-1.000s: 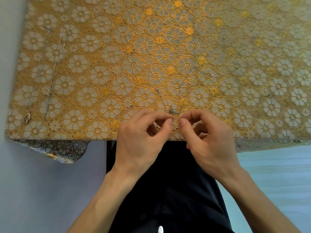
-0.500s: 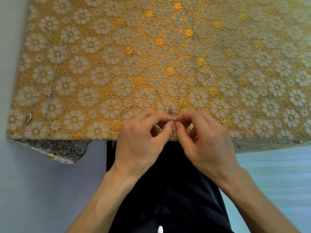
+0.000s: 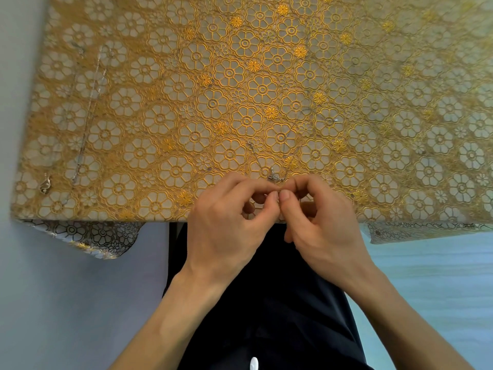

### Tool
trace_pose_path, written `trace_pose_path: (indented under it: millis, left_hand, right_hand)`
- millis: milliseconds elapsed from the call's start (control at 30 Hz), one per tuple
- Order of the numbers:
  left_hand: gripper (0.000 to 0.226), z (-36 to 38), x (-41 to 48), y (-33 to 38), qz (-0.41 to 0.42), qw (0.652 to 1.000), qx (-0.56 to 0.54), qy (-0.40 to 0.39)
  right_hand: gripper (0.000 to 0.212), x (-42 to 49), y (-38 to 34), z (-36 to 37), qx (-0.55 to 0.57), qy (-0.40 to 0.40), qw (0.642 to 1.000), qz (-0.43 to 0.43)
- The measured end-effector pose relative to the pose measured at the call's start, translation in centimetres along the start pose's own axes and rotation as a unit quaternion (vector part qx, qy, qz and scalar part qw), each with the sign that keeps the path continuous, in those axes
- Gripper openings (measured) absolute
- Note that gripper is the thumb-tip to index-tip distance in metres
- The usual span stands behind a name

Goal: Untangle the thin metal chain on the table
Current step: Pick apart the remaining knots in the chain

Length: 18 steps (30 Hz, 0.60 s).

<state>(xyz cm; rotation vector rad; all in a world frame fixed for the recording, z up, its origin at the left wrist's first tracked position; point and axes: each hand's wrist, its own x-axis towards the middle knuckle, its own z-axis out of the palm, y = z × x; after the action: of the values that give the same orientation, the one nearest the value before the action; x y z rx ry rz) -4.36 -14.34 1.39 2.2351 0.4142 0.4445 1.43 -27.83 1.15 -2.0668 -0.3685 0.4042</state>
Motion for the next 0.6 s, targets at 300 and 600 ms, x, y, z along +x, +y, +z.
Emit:
trace_pose_path:
  millis: [300,600]
  left_hand:
    - [0.007,0.02,0.04,-0.03,-0.034,0.999,-0.032,-0.016]
    - [0.010,0.53,-0.19,-0.19,0.023,0.998,0.055,0.028]
  right_hand:
    - [0.007,0.18,0.18,-0.26,-0.051,0.019,0.996,-0.064]
    - [0.006,-0.10,-0.48,0.21,0.035,0.009,0.998,0.049]
